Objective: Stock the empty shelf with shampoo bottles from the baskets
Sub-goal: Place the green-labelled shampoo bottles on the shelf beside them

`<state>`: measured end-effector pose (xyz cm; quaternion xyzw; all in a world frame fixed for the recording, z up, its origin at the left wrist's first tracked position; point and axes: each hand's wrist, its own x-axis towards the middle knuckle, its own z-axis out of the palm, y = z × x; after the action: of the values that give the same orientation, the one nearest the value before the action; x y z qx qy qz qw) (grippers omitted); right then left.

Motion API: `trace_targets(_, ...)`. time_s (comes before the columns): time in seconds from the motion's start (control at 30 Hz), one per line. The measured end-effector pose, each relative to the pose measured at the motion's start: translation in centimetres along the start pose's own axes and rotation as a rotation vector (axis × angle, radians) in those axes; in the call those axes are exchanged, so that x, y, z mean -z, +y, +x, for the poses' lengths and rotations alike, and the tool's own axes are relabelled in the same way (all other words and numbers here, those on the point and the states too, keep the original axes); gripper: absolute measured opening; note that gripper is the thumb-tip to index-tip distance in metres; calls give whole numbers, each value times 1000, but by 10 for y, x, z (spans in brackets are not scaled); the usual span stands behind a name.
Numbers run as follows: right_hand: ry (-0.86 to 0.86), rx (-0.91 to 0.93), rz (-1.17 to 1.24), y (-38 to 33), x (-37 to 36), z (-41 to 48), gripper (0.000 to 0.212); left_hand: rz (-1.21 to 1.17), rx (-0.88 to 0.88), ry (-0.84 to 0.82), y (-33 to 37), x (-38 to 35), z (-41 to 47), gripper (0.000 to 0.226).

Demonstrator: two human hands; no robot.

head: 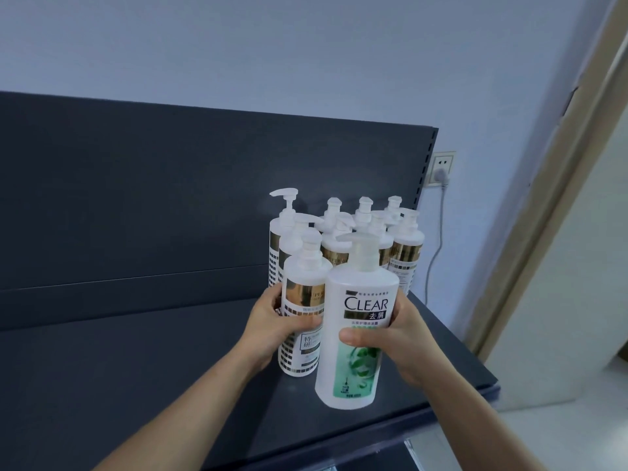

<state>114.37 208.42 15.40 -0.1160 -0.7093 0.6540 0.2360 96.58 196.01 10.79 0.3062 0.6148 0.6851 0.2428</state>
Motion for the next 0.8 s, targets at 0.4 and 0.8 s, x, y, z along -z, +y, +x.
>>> trace_targets(0.4,-98,-29,-41,-4,-28,-3,82,247,-17,73,13,6,-20,56)
trace_targets(0.8,-34,-38,-16,11,-144,35,76,163,21,226,40,91,-52,25)
